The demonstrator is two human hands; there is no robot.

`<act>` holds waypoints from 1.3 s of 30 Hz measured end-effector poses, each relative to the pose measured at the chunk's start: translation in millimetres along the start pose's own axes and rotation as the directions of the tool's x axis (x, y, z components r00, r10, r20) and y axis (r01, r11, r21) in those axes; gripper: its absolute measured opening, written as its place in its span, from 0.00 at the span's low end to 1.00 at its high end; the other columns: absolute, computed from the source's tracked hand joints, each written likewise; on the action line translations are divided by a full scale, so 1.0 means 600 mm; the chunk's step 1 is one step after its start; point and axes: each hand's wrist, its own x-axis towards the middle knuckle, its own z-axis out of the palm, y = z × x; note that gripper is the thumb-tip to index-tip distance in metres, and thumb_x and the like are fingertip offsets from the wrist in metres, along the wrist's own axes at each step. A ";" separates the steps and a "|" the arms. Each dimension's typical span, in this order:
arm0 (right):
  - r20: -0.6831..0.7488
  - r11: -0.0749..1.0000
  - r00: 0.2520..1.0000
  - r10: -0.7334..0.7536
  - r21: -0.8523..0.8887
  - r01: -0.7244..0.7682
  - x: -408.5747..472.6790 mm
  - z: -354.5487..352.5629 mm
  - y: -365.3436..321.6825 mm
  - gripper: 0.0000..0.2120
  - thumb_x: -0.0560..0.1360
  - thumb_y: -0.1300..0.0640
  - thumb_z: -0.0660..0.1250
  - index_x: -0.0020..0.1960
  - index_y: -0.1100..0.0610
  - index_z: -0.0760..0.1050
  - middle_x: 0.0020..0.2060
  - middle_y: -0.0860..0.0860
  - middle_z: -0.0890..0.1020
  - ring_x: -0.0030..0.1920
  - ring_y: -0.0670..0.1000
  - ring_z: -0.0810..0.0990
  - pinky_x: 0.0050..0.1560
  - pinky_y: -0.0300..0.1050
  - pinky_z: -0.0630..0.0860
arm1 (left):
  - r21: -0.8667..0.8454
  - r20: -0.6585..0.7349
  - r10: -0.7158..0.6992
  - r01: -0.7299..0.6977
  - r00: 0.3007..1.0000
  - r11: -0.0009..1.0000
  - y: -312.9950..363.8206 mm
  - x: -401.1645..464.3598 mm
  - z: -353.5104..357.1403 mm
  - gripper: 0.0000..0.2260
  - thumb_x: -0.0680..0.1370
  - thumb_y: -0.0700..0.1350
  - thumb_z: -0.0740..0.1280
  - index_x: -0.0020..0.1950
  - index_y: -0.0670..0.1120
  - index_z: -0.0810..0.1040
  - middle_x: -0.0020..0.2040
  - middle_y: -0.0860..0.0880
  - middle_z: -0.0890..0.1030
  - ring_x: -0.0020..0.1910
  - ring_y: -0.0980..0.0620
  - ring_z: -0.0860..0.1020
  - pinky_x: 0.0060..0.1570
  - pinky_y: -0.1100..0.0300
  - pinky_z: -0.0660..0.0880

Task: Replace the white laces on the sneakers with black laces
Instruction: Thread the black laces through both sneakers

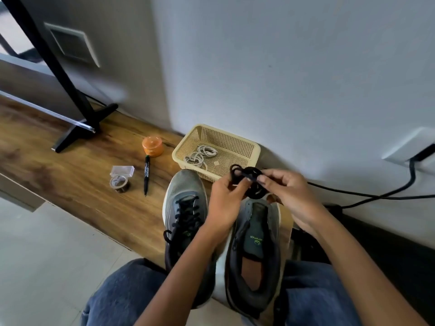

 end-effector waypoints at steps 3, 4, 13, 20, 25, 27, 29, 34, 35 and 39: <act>-0.142 0.999 0.990 -0.016 0.034 0.021 0.008 -0.001 0.006 0.05 0.74 0.63 0.69 0.44 0.54 0.81 0.32 0.48 0.82 0.30 0.43 0.77 0.30 0.34 0.73 | 0.064 -0.085 -0.012 0.017 0.996 0.998 -0.001 0.013 -0.015 0.03 0.75 0.40 0.72 0.46 0.40 0.81 0.42 0.43 0.85 0.43 0.45 0.83 0.48 0.52 0.79; -0.191 0.997 0.982 0.003 0.079 0.013 0.010 -0.001 0.007 0.05 0.74 0.64 0.70 0.44 0.55 0.80 0.32 0.48 0.81 0.29 0.43 0.76 0.29 0.34 0.72 | 0.121 -0.068 0.000 0.009 0.998 0.993 0.000 0.016 -0.021 0.05 0.73 0.41 0.74 0.44 0.40 0.81 0.40 0.44 0.84 0.39 0.46 0.82 0.45 0.52 0.78; -0.316 0.902 0.927 0.202 0.429 -0.050 0.022 -0.006 0.013 0.08 0.77 0.61 0.66 0.40 0.57 0.70 0.30 0.49 0.72 0.24 0.44 0.63 0.25 0.36 0.62 | -0.255 0.055 -0.237 0.243 0.970 0.936 0.012 0.018 -0.015 0.12 0.81 0.50 0.62 0.50 0.41 0.78 0.42 0.46 0.83 0.40 0.51 0.79 0.55 0.51 0.77; -0.354 0.933 0.907 0.228 0.347 -0.099 0.025 0.013 0.021 0.07 0.76 0.61 0.66 0.45 0.55 0.68 0.33 0.50 0.69 0.30 0.46 0.66 0.29 0.38 0.65 | -0.602 0.155 -0.222 0.270 0.963 0.751 0.015 0.024 -0.017 0.10 0.79 0.37 0.59 0.44 0.45 0.78 0.50 0.48 0.84 0.51 0.51 0.81 0.58 0.54 0.72; -0.398 0.993 0.910 -0.112 -0.003 0.121 0.012 0.021 0.007 0.16 0.71 0.70 0.63 0.53 0.53 0.69 0.46 0.50 0.74 0.40 0.46 0.72 0.40 0.35 0.70 | -0.448 0.026 -0.186 0.178 0.982 0.876 0.002 0.029 -0.012 0.18 0.76 0.25 0.54 0.51 0.43 0.78 0.45 0.47 0.84 0.49 0.51 0.80 0.51 0.56 0.78; -0.267 0.983 0.946 -0.184 -0.065 0.173 0.011 0.028 0.004 0.10 0.73 0.67 0.65 0.50 0.54 0.76 0.45 0.52 0.79 0.41 0.46 0.75 0.42 0.34 0.72 | -0.389 0.029 -0.145 0.145 0.989 0.910 0.006 0.023 -0.010 0.19 0.76 0.26 0.55 0.55 0.44 0.79 0.46 0.47 0.84 0.47 0.51 0.80 0.50 0.56 0.78; -0.117 0.985 0.983 -0.139 -0.115 0.126 0.010 0.038 0.008 0.06 0.75 0.57 0.68 0.52 0.52 0.79 0.44 0.49 0.81 0.42 0.46 0.78 0.45 0.39 0.75 | -0.362 0.029 -0.135 0.136 0.990 0.922 0.009 0.019 -0.012 0.14 0.78 0.30 0.58 0.51 0.45 0.80 0.40 0.50 0.83 0.45 0.51 0.80 0.50 0.57 0.77; 0.007 0.990 0.999 -0.031 -0.139 0.032 0.012 0.045 0.015 0.13 0.74 0.49 0.71 0.56 0.52 0.78 0.41 0.48 0.81 0.41 0.48 0.79 0.46 0.45 0.75 | -0.392 0.097 -0.135 0.163 0.986 0.905 0.019 0.016 -0.014 0.12 0.81 0.38 0.57 0.56 0.43 0.79 0.45 0.48 0.84 0.56 0.40 0.80 0.60 0.47 0.76; 0.029 0.992 0.999 -0.027 -0.122 0.030 0.012 0.043 0.013 0.11 0.73 0.50 0.72 0.54 0.52 0.79 0.39 0.49 0.80 0.39 0.47 0.78 0.45 0.45 0.74 | -0.382 0.093 -0.135 0.160 0.987 0.910 0.021 0.016 -0.014 0.13 0.82 0.38 0.55 0.57 0.44 0.79 0.42 0.49 0.84 0.52 0.42 0.82 0.51 0.53 0.80; -0.039 0.997 0.999 -0.034 -0.067 0.032 0.010 0.034 0.009 0.08 0.76 0.53 0.68 0.44 0.57 0.79 0.36 0.54 0.77 0.37 0.49 0.73 0.41 0.43 0.70 | -0.187 -0.059 -0.084 0.071 0.995 0.980 0.026 0.024 -0.029 0.15 0.83 0.43 0.55 0.52 0.49 0.83 0.34 0.59 0.78 0.36 0.56 0.73 0.34 0.65 0.70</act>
